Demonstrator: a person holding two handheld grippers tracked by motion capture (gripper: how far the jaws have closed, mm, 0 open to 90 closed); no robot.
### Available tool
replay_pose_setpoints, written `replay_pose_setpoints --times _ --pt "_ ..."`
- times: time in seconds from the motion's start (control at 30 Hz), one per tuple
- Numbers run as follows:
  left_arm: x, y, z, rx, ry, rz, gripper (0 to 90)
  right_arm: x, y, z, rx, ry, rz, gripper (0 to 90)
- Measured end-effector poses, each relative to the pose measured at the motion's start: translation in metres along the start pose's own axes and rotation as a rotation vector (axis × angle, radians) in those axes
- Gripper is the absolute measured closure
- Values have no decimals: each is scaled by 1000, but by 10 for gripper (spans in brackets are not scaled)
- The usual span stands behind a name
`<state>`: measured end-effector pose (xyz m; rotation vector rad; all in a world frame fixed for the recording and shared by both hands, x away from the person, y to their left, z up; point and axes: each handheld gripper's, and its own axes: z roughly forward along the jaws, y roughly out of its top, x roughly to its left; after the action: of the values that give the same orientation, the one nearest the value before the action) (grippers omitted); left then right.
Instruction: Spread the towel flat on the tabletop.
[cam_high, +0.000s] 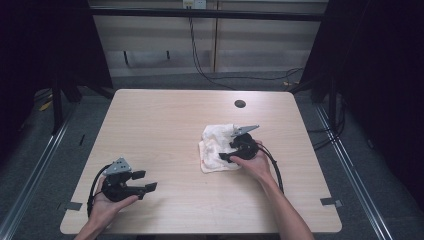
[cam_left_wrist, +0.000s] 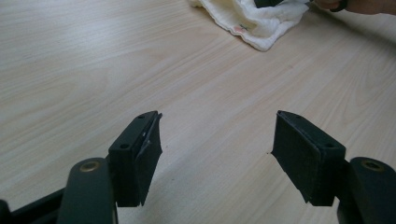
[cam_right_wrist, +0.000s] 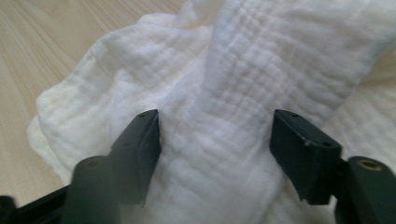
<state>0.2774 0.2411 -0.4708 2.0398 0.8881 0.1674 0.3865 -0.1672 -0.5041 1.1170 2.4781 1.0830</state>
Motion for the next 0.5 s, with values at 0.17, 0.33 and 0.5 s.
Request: replay_pose_setpoints --times 0.17,0.33,0.5 --pt "-1 0 2 7 3 -1 328 1 -2 -6 20 -18 -2 658" --pt "-2 0 4 19 1 7 327 4 -12 -15 13 63 39 790" --pt "-3 1 6 25 1 5 332 14 -16 -19 31 82 21 802"
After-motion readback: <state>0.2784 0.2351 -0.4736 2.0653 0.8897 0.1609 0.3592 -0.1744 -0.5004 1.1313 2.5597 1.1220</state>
